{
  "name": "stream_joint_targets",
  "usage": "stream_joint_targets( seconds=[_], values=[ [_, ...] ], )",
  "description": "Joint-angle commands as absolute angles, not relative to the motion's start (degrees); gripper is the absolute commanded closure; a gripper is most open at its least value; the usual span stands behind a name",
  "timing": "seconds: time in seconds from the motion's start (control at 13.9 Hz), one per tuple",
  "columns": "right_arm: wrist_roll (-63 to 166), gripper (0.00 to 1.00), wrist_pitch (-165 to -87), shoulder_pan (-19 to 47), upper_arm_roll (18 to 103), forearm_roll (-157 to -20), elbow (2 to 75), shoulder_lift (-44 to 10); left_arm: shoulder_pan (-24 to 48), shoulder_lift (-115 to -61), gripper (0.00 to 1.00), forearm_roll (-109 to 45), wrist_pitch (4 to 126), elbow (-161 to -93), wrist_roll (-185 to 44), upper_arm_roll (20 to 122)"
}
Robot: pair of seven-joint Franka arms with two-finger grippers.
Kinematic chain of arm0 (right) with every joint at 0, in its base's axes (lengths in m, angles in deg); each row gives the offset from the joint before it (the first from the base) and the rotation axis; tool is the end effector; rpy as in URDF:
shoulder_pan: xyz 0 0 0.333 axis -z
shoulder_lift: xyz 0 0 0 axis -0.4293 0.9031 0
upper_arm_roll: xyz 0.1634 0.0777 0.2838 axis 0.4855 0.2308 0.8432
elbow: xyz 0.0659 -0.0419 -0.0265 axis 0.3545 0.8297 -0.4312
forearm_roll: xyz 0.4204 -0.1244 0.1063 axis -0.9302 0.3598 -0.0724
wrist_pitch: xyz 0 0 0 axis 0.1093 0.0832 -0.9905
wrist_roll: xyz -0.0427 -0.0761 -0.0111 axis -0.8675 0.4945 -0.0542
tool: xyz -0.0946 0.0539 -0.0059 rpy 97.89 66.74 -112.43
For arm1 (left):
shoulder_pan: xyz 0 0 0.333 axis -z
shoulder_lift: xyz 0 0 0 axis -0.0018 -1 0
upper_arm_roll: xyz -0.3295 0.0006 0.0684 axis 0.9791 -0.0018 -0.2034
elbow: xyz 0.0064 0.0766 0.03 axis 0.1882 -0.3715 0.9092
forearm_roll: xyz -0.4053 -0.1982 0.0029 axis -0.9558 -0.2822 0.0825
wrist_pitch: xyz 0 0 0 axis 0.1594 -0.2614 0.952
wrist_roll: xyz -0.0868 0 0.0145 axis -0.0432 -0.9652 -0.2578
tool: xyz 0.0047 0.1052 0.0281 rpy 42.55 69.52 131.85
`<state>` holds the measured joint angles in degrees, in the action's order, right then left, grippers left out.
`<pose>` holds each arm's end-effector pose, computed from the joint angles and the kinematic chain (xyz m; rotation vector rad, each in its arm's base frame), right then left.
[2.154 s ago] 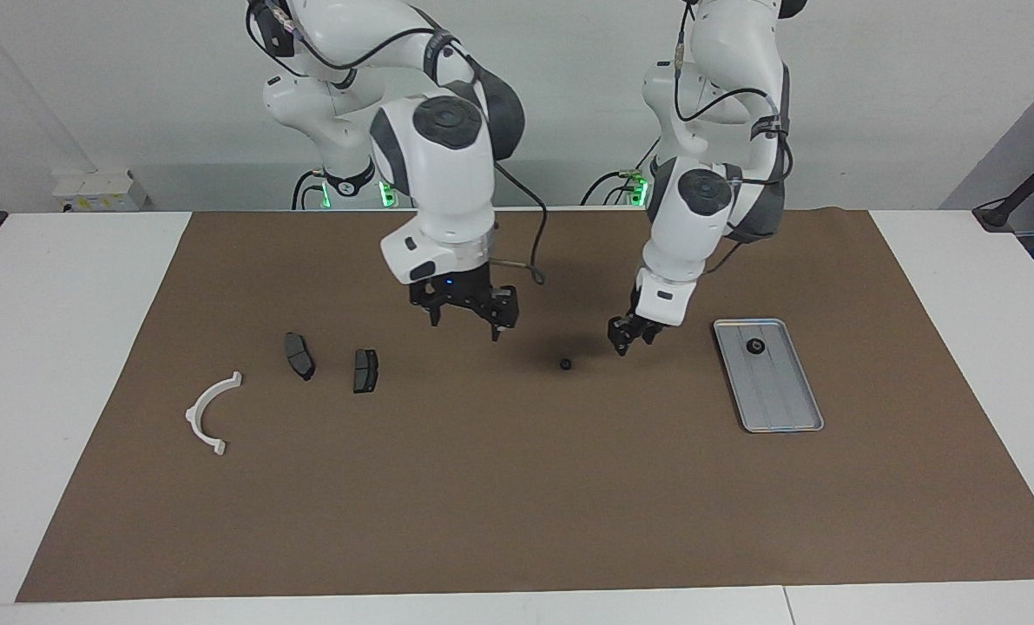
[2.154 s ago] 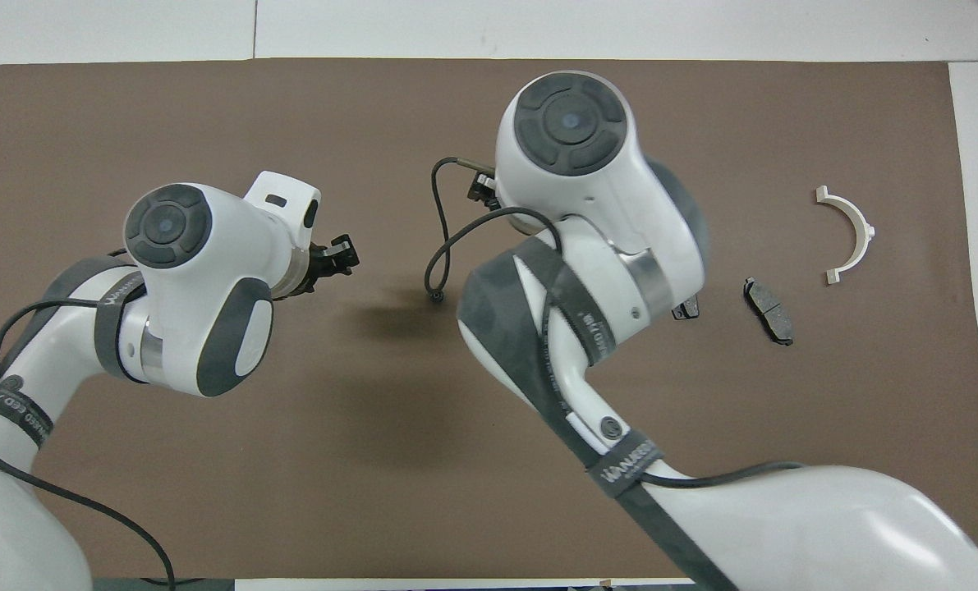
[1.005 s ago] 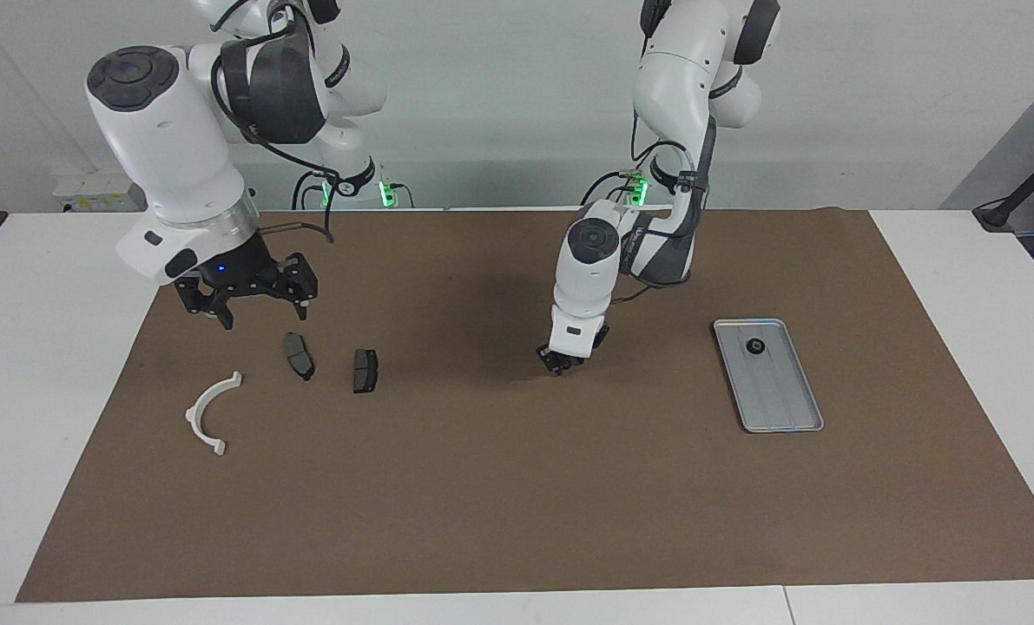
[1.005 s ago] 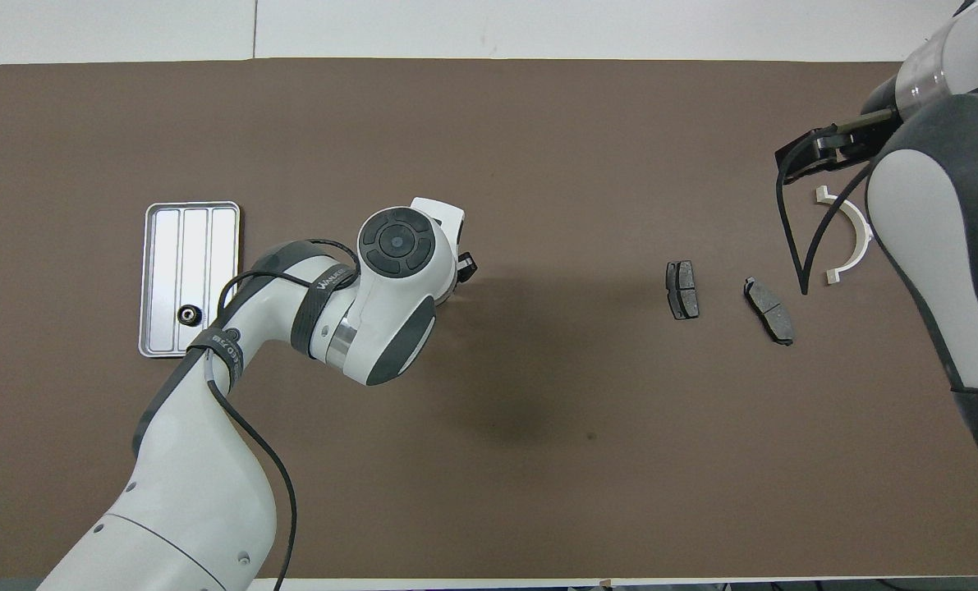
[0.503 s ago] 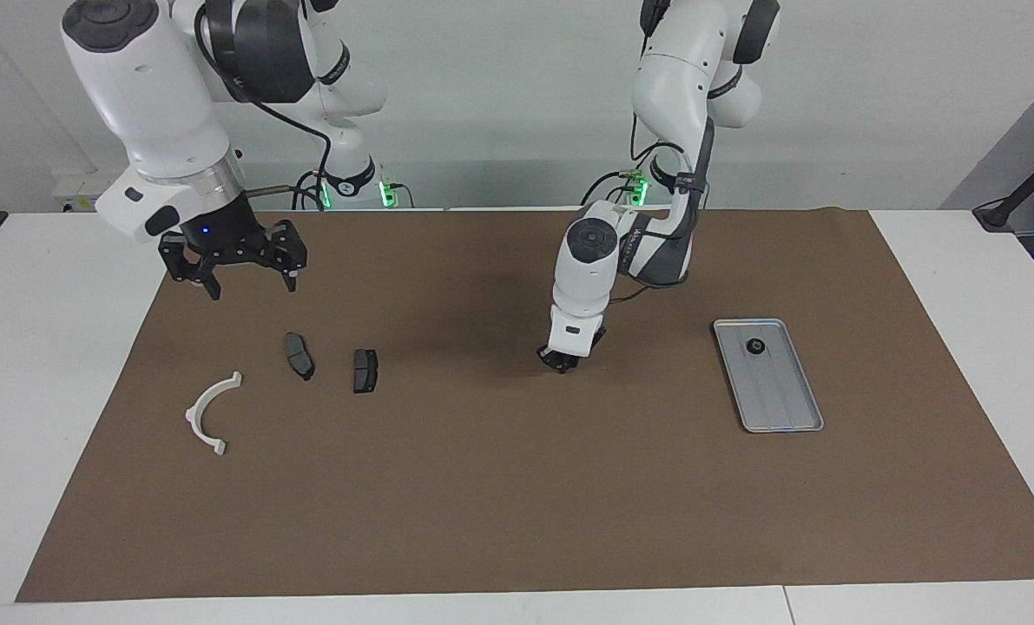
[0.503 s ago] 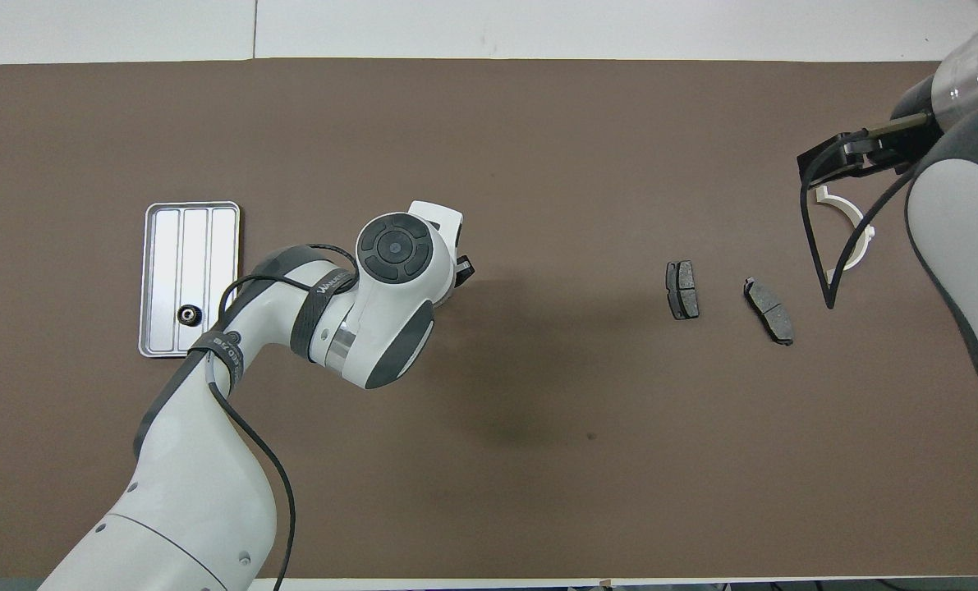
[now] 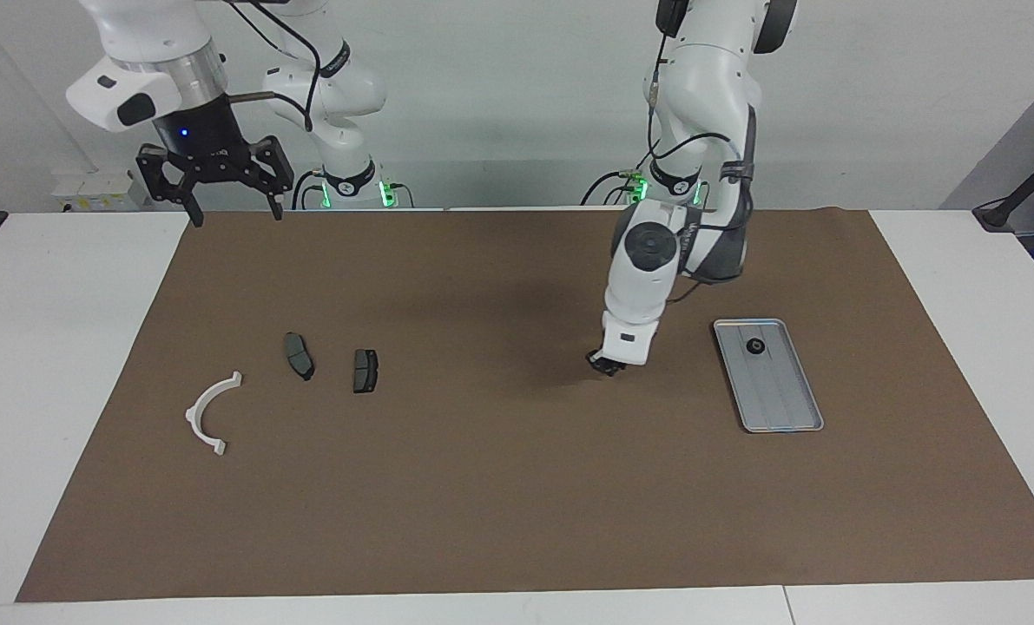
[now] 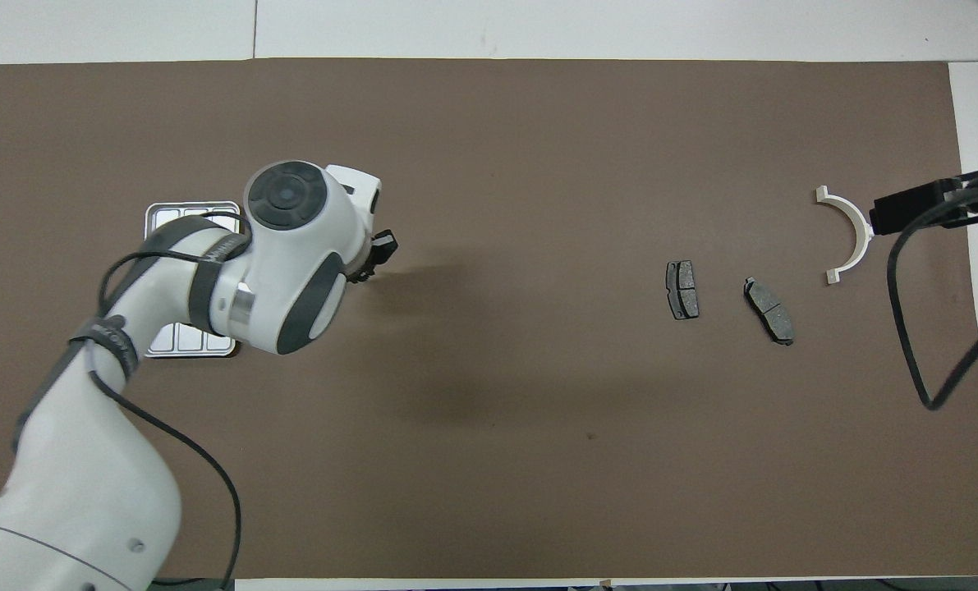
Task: Pick bearing gear from pile to tray
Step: 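Lower the second bearing into the tray and open the left gripper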
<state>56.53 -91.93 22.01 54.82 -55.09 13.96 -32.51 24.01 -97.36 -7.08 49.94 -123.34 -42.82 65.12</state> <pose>0.5958 0.0457 0.7375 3.0889 0.2062 0.1313 0.6384 -0.2475 0.3287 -3.0566 -0.5868 0.0251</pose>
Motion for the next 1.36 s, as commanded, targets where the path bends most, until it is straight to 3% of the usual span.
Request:
stream_joint_targets(
  seconds=[0.0,0.22,0.43,0.79,1.29],
  values=[
    [54.8,0.00,-91.7,22.5,55.1,-56.1,17.7,-36.6,13.6,-93.3,1.00,-6.4,48.6,-126.2,-58.1,66.0],
    [53.2,0.00,-98.5,23.0,55.0,-58.1,25.2,-39.4,4.9,-93.9,1.00,-7.1,52.8,-126.5,-73.0,65.9],
    [53.3,0.00,-102.1,23.9,55.0,-58.1,29.3,-38.8,2.4,-95.1,1.00,-7.1,59.1,-129.7,-76.6,65.9],
    [54.4,0.00,-101.3,24.8,55.0,-58.2,30.5,-37.3,2.5,-95.3,1.00,-7.1,66.0,-134.3,-76.1,66.0],
    [55.2,0.00,-101.7,25.2,54.9,-58.9,28.1,-36.9,2.2,-95.4,1.00,-7.1,66.4,-134.5,-75.9,66.0]
  ],
)
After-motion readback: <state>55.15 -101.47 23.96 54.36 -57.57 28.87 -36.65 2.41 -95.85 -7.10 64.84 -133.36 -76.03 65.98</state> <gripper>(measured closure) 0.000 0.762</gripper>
